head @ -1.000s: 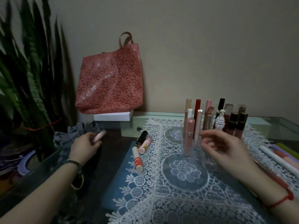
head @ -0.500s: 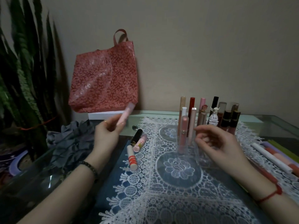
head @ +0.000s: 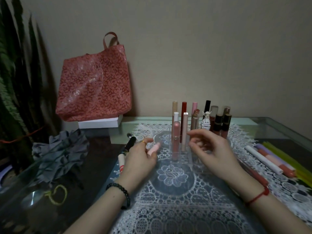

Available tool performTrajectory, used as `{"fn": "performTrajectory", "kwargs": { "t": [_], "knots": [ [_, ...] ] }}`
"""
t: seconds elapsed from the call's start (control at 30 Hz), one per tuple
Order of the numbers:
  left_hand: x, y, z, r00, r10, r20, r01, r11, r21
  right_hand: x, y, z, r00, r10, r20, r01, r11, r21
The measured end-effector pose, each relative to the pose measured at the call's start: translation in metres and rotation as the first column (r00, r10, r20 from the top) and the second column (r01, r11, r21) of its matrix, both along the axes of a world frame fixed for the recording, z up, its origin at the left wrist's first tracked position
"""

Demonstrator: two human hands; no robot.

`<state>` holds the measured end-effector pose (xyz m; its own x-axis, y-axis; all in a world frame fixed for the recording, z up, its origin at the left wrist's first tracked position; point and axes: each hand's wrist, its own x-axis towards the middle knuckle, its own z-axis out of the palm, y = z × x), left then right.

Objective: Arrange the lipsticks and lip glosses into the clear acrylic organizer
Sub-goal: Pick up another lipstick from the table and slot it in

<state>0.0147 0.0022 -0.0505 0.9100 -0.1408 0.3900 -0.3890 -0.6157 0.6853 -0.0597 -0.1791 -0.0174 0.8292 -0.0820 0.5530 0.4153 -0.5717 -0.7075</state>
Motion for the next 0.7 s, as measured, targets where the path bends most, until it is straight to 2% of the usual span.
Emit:
{"fn": "performTrajectory", "kwargs": {
  "t": [0.1,0.2,0.3,0.43,0.5,0.57,0.63,0.7],
  "knots": [
    [0.002,-0.001,-0.006,0.999,0.001,0.036,-0.007,0.986,0.165,0.001,-0.001,0.000,1.000,-0.011,0.005,0.011,1.000,0.021],
    [0.004,-0.001,-0.010,0.997,-0.008,0.078,-0.012,0.969,0.245,0.002,-0.006,0.003,0.999,-0.034,0.006,0.034,0.998,0.057],
    [0.001,0.000,-0.010,0.995,-0.020,0.097,-0.004,0.971,0.241,0.003,-0.019,0.011,0.996,-0.069,0.048,0.061,0.988,0.141],
    [-0.001,-0.001,-0.004,0.989,-0.032,0.144,0.005,0.983,0.186,0.000,-0.056,0.027,0.977,-0.176,0.121,0.154,0.973,0.170],
    [-0.002,-0.005,0.002,0.986,-0.062,0.157,0.039,0.988,0.150,-0.004,-0.084,0.031,0.959,-0.266,0.101,0.256,0.961,0.101],
    [-0.002,-0.011,0.007,0.983,-0.094,0.159,0.073,0.989,0.129,-0.007,-0.115,0.028,0.922,-0.386,0.021,0.386,0.922,-0.037],
    [-0.002,-0.019,0.010,0.981,-0.108,0.159,0.093,0.991,0.098,-0.012,-0.141,0.018,0.860,-0.505,-0.078,0.482,0.852,-0.203],
    [-0.001,-0.027,0.009,0.982,-0.107,0.155,0.100,0.994,0.052,-0.018,-0.157,0.005,0.792,-0.592,-0.152,0.507,0.775,-0.376]
  ]
}}
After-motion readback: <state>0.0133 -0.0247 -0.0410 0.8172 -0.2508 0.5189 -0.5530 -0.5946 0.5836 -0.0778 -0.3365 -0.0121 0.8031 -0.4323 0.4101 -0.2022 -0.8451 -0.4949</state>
